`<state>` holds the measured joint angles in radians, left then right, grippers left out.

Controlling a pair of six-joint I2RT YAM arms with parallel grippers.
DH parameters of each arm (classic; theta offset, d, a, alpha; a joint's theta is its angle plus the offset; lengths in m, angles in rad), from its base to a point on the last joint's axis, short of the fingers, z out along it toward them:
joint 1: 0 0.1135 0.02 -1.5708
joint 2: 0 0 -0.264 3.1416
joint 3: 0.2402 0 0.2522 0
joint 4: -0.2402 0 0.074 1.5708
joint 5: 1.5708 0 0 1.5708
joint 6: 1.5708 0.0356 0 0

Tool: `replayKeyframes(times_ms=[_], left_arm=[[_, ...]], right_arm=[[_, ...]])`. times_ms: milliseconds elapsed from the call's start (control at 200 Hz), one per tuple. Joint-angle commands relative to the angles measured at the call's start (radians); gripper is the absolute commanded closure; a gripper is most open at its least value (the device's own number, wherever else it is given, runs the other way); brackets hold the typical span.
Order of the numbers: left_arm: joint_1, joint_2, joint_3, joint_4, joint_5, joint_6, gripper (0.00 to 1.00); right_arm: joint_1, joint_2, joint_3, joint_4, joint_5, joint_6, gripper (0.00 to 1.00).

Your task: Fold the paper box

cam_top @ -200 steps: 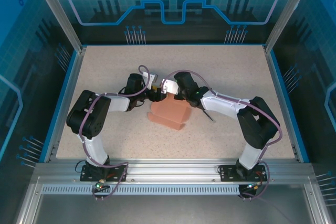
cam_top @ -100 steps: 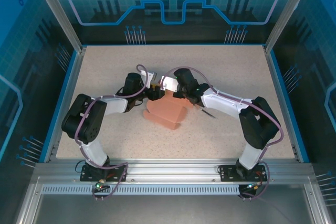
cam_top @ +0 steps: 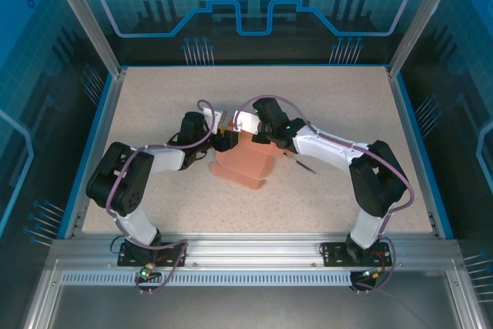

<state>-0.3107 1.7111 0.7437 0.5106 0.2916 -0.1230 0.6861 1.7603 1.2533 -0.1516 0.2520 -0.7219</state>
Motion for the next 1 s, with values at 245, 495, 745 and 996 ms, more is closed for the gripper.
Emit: replayKeyframes(times_ms=[245,495,745,996], left_arm=[[0.013,-0.067,-0.074,0.099,-0.006,-0.021,0.22],[0.018,-0.172,-0.129,0.045,-0.024,-0.027,0.11],[0.055,-0.226,-0.172,0.038,-0.032,-0.087,0.11],[0.109,-0.272,-0.185,-0.025,-0.115,-0.158,0.16]], right_arm=[[-0.010,0.013,0.035,-0.082,-0.101,0.004,1.00],[-0.014,0.015,0.028,-0.067,-0.067,-0.011,1.00],[-0.004,0.045,0.028,-0.027,0.036,-0.038,1.00],[0.005,0.054,0.004,0.047,0.092,-0.081,1.00]])
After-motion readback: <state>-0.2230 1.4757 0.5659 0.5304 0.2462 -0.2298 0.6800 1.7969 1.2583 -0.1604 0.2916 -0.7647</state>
